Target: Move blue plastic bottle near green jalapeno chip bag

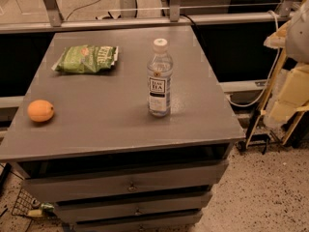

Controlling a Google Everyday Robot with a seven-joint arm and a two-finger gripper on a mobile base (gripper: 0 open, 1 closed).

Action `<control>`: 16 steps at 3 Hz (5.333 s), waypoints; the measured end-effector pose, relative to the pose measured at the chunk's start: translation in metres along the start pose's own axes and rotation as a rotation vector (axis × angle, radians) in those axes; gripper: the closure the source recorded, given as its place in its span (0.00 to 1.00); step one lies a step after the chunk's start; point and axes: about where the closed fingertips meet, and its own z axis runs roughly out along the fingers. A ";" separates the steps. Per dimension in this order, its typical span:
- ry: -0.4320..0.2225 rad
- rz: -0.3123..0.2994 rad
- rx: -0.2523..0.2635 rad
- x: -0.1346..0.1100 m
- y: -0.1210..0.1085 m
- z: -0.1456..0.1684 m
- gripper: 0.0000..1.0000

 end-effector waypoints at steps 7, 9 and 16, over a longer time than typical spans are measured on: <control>-0.760 0.108 -0.090 -0.167 -0.059 0.082 0.00; -0.764 0.078 -0.195 -0.192 -0.048 0.099 0.11; -0.773 -0.024 -0.219 -0.262 -0.134 0.104 1.00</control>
Offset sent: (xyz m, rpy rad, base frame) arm 0.0639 0.0394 -0.0123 0.2801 -0.1007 0.0015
